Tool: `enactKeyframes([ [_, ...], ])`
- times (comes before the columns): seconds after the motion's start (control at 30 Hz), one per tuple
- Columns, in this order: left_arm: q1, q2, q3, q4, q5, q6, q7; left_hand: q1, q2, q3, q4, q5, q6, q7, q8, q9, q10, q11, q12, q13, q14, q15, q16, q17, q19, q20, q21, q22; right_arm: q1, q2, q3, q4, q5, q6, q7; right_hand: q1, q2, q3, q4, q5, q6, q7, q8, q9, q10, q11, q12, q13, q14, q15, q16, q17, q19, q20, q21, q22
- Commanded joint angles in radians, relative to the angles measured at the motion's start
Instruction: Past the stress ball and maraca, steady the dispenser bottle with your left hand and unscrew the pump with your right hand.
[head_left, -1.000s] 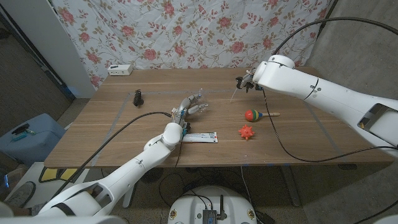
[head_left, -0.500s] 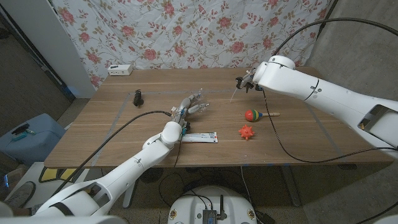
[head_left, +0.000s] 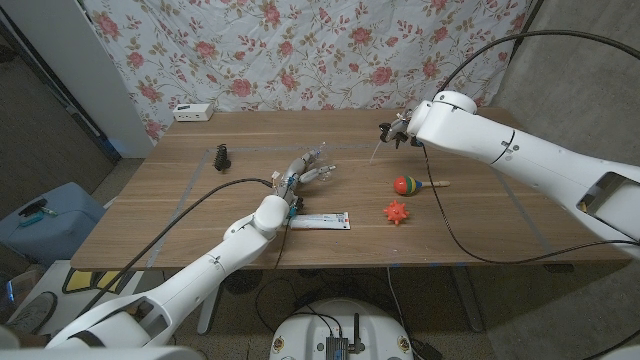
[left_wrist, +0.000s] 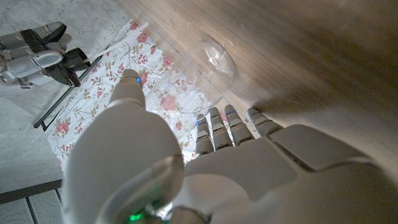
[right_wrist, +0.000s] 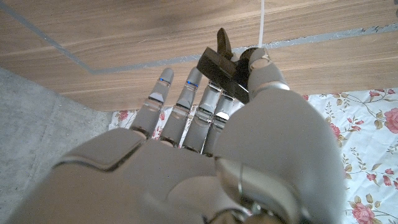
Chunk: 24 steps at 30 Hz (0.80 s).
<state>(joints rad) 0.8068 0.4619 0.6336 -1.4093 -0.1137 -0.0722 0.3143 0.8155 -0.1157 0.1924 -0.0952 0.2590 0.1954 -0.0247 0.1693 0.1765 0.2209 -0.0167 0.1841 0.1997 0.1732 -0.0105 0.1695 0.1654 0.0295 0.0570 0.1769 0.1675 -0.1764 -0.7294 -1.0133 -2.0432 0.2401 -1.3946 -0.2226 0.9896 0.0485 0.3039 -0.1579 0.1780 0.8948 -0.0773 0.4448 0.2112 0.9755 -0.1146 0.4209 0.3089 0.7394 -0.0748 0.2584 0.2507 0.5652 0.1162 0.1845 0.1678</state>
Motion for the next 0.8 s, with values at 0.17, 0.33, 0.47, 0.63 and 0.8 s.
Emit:
enactKeyframes([
  [0.17,0.037,0.046,-0.033,-0.069,-0.036,0.007,-0.02,-0.026,0.005,-0.012,0.01,0.007,-0.007,0.002,0.007,0.003,-0.01,-0.002,0.001,-0.001,-0.013,0.001,0.0,0.004,-0.02,0.001,0.0,0.002,-0.037,-0.001,0.028,-0.037,0.019,-0.001,-0.086,0.016,0.022,0.001,0.006,0.005,0.043,-0.046,0.005,0.003,0.01,0.0,0.004,0.004,0.003,-0.078,0.0,0.003,-0.006,0.0,0.001,-0.001],
  [0.33,0.043,0.05,-0.044,-0.073,-0.05,-0.008,-0.027,-0.034,0.009,-0.015,0.015,0.008,-0.013,0.003,0.006,0.003,-0.011,-0.001,0.003,-0.002,-0.017,0.002,0.001,0.004,-0.025,0.002,0.0,0.002,-0.042,0.002,0.018,-0.035,0.025,-0.001,-0.136,0.016,0.022,0.0,0.007,0.005,0.044,-0.045,0.005,0.003,0.01,-0.002,0.003,0.004,0.006,-0.08,0.001,0.004,-0.006,-0.002,0.001,-0.001],
  [0.47,0.047,0.048,-0.056,-0.067,-0.066,-0.03,-0.029,-0.039,0.011,-0.017,0.018,0.009,-0.016,0.005,0.007,0.003,-0.012,-0.002,0.004,-0.002,-0.02,0.002,0.001,0.004,-0.026,0.002,0.0,0.002,-0.052,0.006,0.018,-0.033,0.019,-0.001,-0.167,0.015,0.022,0.0,0.007,0.005,0.045,-0.048,0.006,0.003,0.009,-0.003,0.002,0.004,0.007,-0.083,0.001,0.004,-0.006,-0.002,0.001,-0.001],
  [0.63,0.049,0.041,-0.071,-0.058,-0.095,-0.049,-0.038,-0.051,0.016,-0.021,0.024,0.009,-0.014,0.009,0.009,0.003,-0.01,0.0,0.007,-0.003,-0.023,0.005,0.003,0.004,-0.027,0.002,0.002,0.002,-0.065,0.012,0.017,-0.03,-0.011,-0.001,-0.177,0.014,0.021,0.0,0.007,0.005,0.042,-0.049,0.005,0.003,0.006,-0.006,0.001,0.005,0.007,-0.086,-0.001,0.003,-0.006,-0.003,0.002,-0.001],
  [0.8,0.048,0.04,-0.079,-0.053,-0.114,-0.071,-0.054,-0.058,0.021,-0.023,0.029,0.009,-0.009,0.011,0.012,0.003,-0.009,0.003,0.009,-0.003,-0.026,0.007,0.003,0.004,-0.026,-0.001,0.004,0.002,-0.076,0.018,0.016,-0.023,-0.04,0.003,-0.179,0.012,0.02,0.001,0.008,0.005,0.037,-0.05,0.004,0.003,-0.002,-0.007,-0.003,0.004,-0.001,-0.082,-0.007,0.001,-0.005,-0.003,0.002,-0.001],
])
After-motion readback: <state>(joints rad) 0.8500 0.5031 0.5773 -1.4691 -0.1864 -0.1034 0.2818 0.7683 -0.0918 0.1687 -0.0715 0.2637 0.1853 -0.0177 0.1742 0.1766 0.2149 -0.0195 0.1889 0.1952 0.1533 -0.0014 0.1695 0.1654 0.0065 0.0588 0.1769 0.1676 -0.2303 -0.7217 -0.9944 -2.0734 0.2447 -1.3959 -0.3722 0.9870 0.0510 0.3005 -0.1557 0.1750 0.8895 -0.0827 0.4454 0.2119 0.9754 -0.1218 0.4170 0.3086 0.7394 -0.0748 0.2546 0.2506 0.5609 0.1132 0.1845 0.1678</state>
